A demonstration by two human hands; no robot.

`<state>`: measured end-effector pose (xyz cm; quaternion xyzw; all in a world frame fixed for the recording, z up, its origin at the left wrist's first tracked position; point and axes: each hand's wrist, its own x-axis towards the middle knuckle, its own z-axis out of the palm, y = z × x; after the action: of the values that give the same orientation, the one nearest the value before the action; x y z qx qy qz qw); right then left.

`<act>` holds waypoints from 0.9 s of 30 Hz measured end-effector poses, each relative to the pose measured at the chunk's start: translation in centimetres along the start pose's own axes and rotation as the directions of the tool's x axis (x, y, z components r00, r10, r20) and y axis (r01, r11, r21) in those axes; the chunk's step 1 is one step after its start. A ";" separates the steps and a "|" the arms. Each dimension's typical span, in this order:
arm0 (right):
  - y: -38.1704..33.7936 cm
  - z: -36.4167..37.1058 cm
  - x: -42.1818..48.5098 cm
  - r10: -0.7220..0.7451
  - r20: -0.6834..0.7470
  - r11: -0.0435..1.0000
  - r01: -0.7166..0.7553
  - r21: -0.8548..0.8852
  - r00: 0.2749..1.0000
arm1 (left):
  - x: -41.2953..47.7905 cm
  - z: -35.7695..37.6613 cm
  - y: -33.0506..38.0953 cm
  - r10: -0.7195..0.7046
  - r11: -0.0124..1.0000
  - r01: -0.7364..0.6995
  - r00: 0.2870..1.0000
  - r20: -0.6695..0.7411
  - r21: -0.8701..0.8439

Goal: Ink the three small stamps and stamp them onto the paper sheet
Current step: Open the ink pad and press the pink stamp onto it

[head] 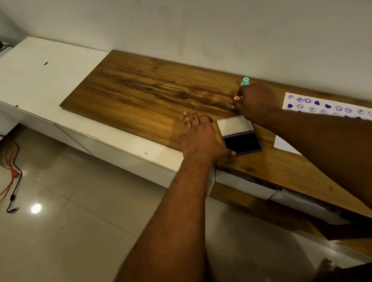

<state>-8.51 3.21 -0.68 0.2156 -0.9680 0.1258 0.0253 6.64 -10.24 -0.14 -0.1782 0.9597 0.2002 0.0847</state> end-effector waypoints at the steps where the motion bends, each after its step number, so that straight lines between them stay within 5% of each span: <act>1: -0.2 0.0 0.3 0.005 0.021 1.000 -0.005 -0.008 1.000 | -0.1 -0.2 -0.1 0.000 1.000 0.000 1.000 -0.009 -0.005; 7: -2.2 0.6 1.0 0.026 0.106 0.999 -0.028 0.016 0.994 | 0.0 -1.0 -0.8 -0.022 0.998 0.023 1.000 0.011 -0.055; 12: -3.9 -0.2 -0.9 -0.070 0.008 0.941 0.063 0.334 0.998 | 0.3 -0.6 -1.0 -0.036 0.997 0.025 0.987 -0.160 -0.072; 17: -3.0 -0.4 -5.2 -0.183 0.028 0.897 0.156 0.414 0.983 | 0.0 -0.2 -0.2 0.039 0.995 -0.064 0.961 -0.272 -0.083; 27: -0.5 -0.9 -7.7 -0.068 0.029 0.883 0.047 0.467 0.997 | -0.4 0.8 1.4 0.078 0.986 -0.115 0.959 -0.272 -0.120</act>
<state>-1.35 6.17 -0.47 0.2466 -0.9031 0.3487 -0.0450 6.57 -8.58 -0.26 -0.1616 0.9542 0.2425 -0.0671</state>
